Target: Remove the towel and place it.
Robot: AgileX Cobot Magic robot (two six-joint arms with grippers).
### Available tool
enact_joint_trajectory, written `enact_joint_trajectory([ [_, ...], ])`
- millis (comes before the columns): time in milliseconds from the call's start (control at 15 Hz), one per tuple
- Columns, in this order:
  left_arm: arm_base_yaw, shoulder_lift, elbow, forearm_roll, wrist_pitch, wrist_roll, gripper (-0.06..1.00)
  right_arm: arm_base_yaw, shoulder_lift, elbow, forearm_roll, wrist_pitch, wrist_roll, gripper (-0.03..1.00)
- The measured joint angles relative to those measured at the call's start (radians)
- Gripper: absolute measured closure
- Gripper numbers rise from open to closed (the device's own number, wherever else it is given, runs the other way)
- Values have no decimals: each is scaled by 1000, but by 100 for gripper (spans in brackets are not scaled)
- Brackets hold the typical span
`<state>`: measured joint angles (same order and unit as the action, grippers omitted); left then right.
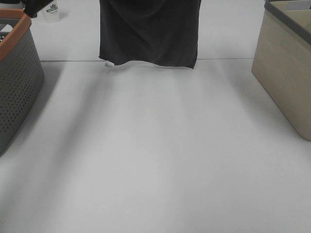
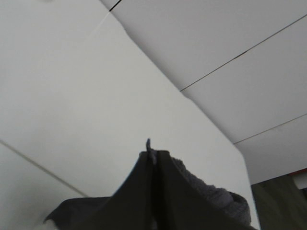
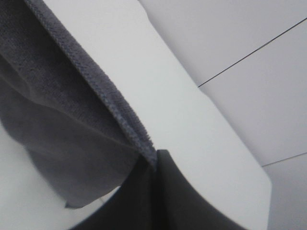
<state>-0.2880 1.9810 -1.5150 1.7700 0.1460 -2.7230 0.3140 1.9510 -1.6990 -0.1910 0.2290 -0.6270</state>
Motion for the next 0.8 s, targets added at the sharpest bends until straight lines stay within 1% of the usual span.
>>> enact_joint_trajectory([
  [67, -10, -1, 87, 0, 5, 19, 94, -1, -17, 121, 10, -19, -1, 95],
  [200, -34, -30, 232, 0, 4, 27, 94, -1, -83, 342, 14, -111, -1, 95],
  [333, -55, -79, 370, 0, 2, 42, 94, -1, -161, 511, 21, -188, -1, 95],
  [400, -60, -108, 433, 1, -3, 43, 94, -1, -188, 583, 22, -208, -1, 95],
  [533, -61, -153, 553, 1, -27, 43, 94, -1, -202, 697, 30, -229, -1, 95],
  [600, -61, -160, 599, 1, -42, 45, 94, -1, -203, 719, 30, -237, -1, 95],
  [800, -62, -164, 659, 1, -54, 54, 94, 0, -208, 836, 32, -303, -1, 95],
])
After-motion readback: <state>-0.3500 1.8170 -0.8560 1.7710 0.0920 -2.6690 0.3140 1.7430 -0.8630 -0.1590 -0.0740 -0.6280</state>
